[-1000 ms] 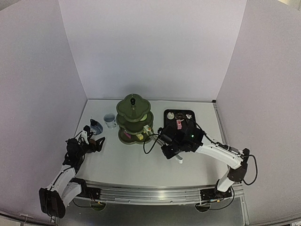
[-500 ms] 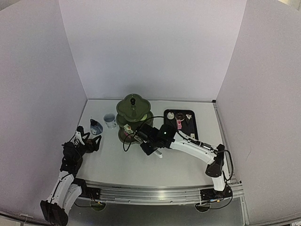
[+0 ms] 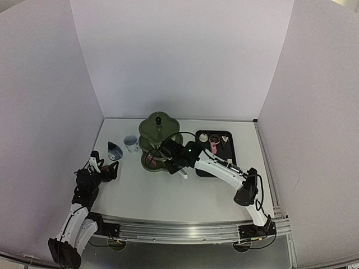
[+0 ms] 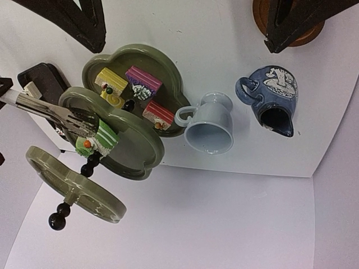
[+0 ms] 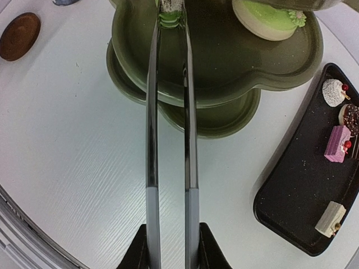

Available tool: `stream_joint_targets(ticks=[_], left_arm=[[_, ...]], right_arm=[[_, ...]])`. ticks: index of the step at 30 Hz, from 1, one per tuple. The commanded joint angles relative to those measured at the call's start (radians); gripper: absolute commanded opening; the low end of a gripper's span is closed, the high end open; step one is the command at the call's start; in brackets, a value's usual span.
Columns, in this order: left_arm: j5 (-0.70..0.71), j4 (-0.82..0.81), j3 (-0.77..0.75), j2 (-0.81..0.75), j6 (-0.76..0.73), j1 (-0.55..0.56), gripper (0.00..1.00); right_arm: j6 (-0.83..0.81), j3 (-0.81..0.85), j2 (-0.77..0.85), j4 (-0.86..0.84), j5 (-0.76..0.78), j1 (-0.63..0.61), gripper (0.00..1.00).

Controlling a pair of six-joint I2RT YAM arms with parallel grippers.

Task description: Serve the afternoon tea

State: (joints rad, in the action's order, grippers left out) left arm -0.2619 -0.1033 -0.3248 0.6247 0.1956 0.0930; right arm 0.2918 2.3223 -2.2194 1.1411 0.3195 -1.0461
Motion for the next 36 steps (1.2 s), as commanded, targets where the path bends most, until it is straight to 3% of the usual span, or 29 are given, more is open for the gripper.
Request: stream_joint_targets(ticks=[1, 7, 12, 21, 36], left_arm=[[0.008, -0.015, 0.010, -0.004, -0.019, 0.005, 1.00], [-0.012, -0.020, 0.015, -0.001, -0.007, 0.004, 1.00], [-0.013, -0.020, 0.015, 0.000, -0.007, 0.005, 1.00], [-0.016, -0.022, 0.018, -0.002, -0.005, 0.004, 1.00], [-0.017, -0.027, 0.020, 0.002, -0.004, 0.005, 1.00]], right_arm=[[-0.002, 0.061, -0.023, -0.040, 0.002, -0.008, 0.06], [0.007, 0.051, -0.017, -0.040, -0.005, -0.008, 0.26], [0.020, 0.043, 0.001, -0.039, -0.011, -0.008, 0.35], [0.037, -0.022, 0.100, -0.040, -0.054, -0.008, 0.36], [0.097, -0.347, 0.402, -0.034, -0.131, -0.007, 0.33]])
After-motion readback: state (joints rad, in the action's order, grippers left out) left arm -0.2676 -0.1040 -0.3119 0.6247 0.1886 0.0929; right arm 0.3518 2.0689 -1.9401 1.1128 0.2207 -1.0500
